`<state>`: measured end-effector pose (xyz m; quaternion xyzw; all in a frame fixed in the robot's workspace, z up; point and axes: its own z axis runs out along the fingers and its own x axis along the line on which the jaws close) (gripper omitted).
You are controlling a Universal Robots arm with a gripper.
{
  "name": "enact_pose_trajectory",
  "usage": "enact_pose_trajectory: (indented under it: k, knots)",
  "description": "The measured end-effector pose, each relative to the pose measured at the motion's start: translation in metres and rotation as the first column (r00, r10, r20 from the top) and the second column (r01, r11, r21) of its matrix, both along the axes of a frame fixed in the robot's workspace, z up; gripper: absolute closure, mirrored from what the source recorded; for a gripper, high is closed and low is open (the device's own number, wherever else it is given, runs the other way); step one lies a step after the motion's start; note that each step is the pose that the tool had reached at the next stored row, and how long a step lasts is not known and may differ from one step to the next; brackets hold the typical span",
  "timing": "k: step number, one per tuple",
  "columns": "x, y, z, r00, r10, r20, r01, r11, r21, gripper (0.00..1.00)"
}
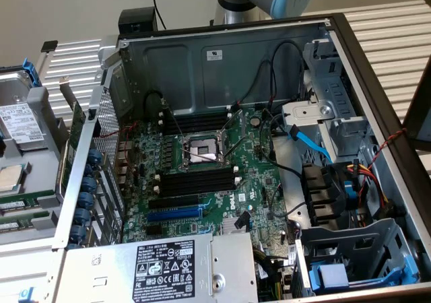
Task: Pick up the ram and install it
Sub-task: 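Pick up the ram and move it above insertion slot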
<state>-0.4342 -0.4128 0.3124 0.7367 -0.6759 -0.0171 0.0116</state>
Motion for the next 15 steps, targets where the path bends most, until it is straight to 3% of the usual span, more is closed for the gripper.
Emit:
enact_pose_trajectory:
  k: [6, 9, 11, 12, 15]
  knots:
    - [0.000, 0.0000, -0.0002, 0.9994, 0.035, 0.0000, -0.035, 0.9994, 0.0000, 0.82]
    - [-0.001, 0.0000, -0.0007, 0.9988, 0.050, 0.0000, -0.050, 0.9988, 0.0000, 0.68]
    - [-0.001, 0.0000, -0.0028, 0.9985, 0.055, 0.0001, -0.055, 0.9985, -0.0002, 0.68]
    - [-0.001, 0.0000, -0.0046, 0.9985, 0.055, 0.0001, -0.055, 0.9985, -0.0004, 0.62]
    - [-0.002, 0.0001, -0.0100, 0.9985, 0.055, 0.0000, -0.055, 0.9985, -0.0006, 0.62]
